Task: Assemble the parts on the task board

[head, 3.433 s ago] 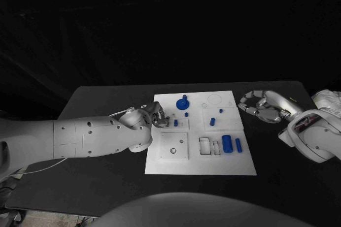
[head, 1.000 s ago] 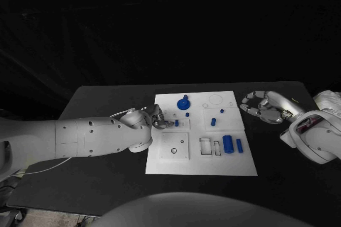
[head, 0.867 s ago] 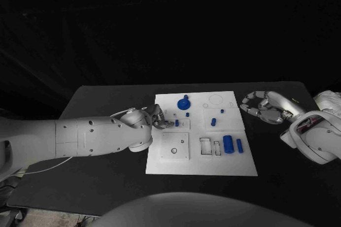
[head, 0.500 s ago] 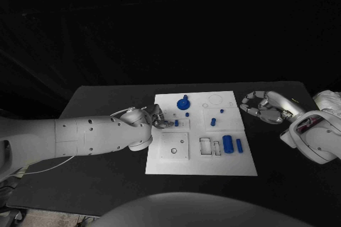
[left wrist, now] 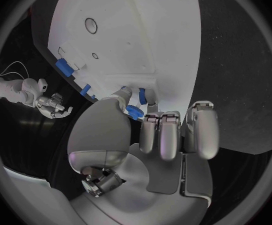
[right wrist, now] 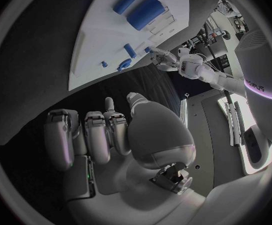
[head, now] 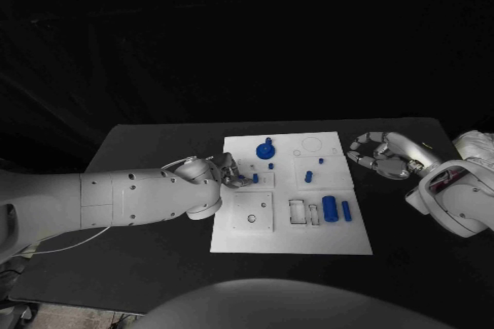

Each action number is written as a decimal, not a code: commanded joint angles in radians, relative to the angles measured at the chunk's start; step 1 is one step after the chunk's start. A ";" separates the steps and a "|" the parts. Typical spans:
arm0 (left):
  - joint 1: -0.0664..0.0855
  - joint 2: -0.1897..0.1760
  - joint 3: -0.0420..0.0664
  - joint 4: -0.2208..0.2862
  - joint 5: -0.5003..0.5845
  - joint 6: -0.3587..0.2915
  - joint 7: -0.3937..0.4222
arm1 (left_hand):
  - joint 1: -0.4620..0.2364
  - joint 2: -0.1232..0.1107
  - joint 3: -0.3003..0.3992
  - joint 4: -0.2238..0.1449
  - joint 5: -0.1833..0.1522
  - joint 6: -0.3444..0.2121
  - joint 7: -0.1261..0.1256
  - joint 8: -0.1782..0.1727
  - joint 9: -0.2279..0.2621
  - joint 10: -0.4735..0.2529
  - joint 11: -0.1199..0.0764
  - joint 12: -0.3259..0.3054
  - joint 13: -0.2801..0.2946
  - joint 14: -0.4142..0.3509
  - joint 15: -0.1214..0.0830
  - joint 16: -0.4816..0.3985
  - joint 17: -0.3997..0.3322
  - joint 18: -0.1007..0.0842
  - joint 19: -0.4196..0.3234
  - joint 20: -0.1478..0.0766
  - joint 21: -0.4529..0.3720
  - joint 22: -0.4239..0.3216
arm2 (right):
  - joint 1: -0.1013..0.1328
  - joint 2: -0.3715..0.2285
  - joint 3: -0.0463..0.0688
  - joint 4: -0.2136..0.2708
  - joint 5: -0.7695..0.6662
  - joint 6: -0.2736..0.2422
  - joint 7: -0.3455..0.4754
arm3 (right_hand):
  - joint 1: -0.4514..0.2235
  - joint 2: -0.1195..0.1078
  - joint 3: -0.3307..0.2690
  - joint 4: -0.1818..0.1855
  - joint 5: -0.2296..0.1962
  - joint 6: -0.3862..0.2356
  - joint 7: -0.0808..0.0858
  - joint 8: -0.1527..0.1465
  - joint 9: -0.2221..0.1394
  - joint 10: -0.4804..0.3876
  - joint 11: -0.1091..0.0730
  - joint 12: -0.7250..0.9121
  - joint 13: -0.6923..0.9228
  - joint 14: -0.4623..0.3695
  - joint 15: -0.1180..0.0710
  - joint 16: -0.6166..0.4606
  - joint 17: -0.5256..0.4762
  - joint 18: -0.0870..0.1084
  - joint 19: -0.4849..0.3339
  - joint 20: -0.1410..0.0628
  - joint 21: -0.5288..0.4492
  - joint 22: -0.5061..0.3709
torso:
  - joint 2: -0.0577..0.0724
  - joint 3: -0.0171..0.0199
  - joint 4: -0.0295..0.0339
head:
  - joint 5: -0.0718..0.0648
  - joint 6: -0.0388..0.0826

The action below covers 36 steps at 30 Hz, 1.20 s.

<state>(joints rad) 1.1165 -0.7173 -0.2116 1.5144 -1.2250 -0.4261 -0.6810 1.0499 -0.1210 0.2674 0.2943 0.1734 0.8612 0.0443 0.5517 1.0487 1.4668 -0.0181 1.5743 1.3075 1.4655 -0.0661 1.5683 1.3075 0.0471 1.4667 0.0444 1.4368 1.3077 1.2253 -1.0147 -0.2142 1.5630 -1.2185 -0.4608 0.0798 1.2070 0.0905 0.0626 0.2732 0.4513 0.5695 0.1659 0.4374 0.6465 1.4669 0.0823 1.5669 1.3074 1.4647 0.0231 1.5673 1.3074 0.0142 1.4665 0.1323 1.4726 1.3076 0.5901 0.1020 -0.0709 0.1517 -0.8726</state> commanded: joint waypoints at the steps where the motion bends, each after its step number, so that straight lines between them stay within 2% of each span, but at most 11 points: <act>1: -0.003 0.003 0.000 0.004 0.016 0.029 0.008 | 0.008 -0.001 -0.010 0.000 0.004 0.007 -0.004 0.015 0.009 0.104 -0.009 -0.004 0.263 0.105 -0.008 0.002 0.263 -0.014 0.034 -0.004 0.003 0.219 | -0.001 0.000 0.000 0.001 -0.008 0.015 -0.001 | 0.009 0.002 -0.001 -0.006 0.006 -0.006 -0.001 0.006 0.002 0.104 0.008 0.004 0.263 0.106 0.009 0.003 0.263 0.019 0.008 0.009 -0.003 0.219 | 0.000 0.0002 0.0002 | 0.000 0.000; 9: -0.003 0.004 0.002 0.005 0.014 0.029 0.005 | 0.007 0.000 -0.014 0.000 0.002 -0.001 -0.010 0.059 0.046 0.104 -0.015 -0.004 0.263 0.105 -0.013 0.002 0.263 -0.014 0.036 -0.009 0.004 0.220 | -0.001 0.000 0.000 0.000 -0.008 0.017 -0.001 | 0.009 0.002 -0.001 -0.006 0.006 -0.006 -0.001 0.006 0.002 0.104 0.008 0.004 0.263 0.106 0.009 0.003 0.263 0.019 0.008 0.009 -0.003 0.219 | 0.000 0.0000 0.0000 | -0.001 0.000; 22: -0.003 0.003 0.003 0.001 -0.007 0.051 -0.016 | 0.003 0.003 -0.015 0.001 0.003 -0.005 -0.011 0.070 0.055 0.104 -0.016 -0.004 0.263 0.105 -0.014 0.002 0.263 -0.014 0.035 -0.010 0.003 0.219 | -0.005 0.002 0.000 -0.002 -0.008 0.020 -0.003 | 0.009 0.002 -0.001 -0.006 0.006 -0.006 -0.001 0.006 0.002 0.104 0.008 0.004 0.263 0.106 0.009 0.003 0.263 0.019 0.008 0.009 -0.003 0.219 | 0.000 0.0003 -0.0001 | 0.001 0.000; 29: -0.003 -0.011 0.004 0.019 -0.023 0.046 -0.010 | -0.016 -0.009 -0.033 0.001 -0.005 -0.013 -0.012 0.083 0.068 0.104 -0.017 -0.004 0.263 0.105 -0.015 0.002 0.263 -0.014 0.035 -0.012 0.002 0.219 | -0.006 0.000 0.000 -0.003 -0.008 0.009 0.001 | 0.011 0.003 -0.001 -0.007 0.007 -0.007 0.000 0.008 0.002 0.104 0.009 0.004 0.263 0.106 0.009 0.003 0.263 0.019 0.008 0.010 -0.004 0.219 | 0.000 0.0001 -0.0002 | 0.002 0.000; 31: -0.003 -0.020 0.009 0.029 -0.025 0.039 -0.003 | -0.016 -0.011 -0.035 0.001 -0.004 -0.014 -0.012 0.084 0.069 0.104 -0.017 -0.004 0.263 0.105 -0.015 0.002 0.263 -0.014 0.036 -0.012 0.003 0.219 | -0.006 -0.001 0.000 -0.004 -0.008 0.004 0.002 | 0.012 0.003 -0.001 -0.007 0.007 -0.007 0.000 0.008 0.002 0.104 0.009 0.004 0.263 0.106 0.009 0.003 0.263 0.019 0.008 0.010 -0.004 0.219 | -0.001 0.0002 -0.0002 | 0.003 0.000; 33: -0.001 -0.032 0.019 0.042 -0.026 0.042 0.001 | -0.019 -0.016 -0.038 0.001 -0.002 -0.017 -0.012 0.086 0.071 0.104 -0.017 -0.004 0.263 0.105 -0.015 0.002 0.263 -0.014 0.035 -0.012 0.002 0.219 | -0.006 -0.001 0.000 -0.004 -0.008 0.000 0.003 | 0.012 0.003 -0.001 -0.007 0.007 -0.007 0.000 0.008 0.002 0.104 0.009 0.004 0.263 0.106 0.009 0.003 0.263 0.019 0.008 0.010 -0.004 0.219 | -0.002 0.0004 -0.0006 | 0.002 0.000; 36: 0.009 -0.054 0.027 0.066 -0.026 0.059 0.002 | -0.022 -0.025 -0.046 0.001 -0.007 -0.040 -0.008 0.082 0.073 0.104 -0.015 -0.004 0.263 0.105 -0.014 0.002 0.263 -0.013 0.033 -0.012 -0.003 0.218 | -0.006 -0.001 0.000 -0.004 -0.008 -0.006 0.003 | 0.012 0.002 -0.001 -0.007 0.007 -0.007 0.000 0.008 0.002 0.104 0.009 0.004 0.263 0.106 0.009 0.003 0.263 0.019 0.008 0.010 -0.003 0.219 | -0.001 -0.0003 -0.0011 | 0.000 0.000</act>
<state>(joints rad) 1.1193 -0.7643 -0.1873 1.5680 -1.2402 -0.3946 -0.6864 1.0296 -0.1412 0.2265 0.2946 0.1712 0.8255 0.0357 0.6344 1.1209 1.4632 -0.0290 1.5743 1.3075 1.4654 -0.0734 1.5683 1.3073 0.0470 1.4668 0.0371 1.4367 1.3075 1.2196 -1.0155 -0.2142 1.5583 -1.2186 -0.4592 0.0785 1.2109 0.0944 0.0625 0.2732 0.4553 0.5696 0.1659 0.4416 0.6471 1.4669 0.0823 1.5669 1.3074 1.4683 0.0267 1.5673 1.3081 0.0142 1.4665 0.1323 1.4726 1.3073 0.5890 0.1022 -0.0711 0.1539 -0.8726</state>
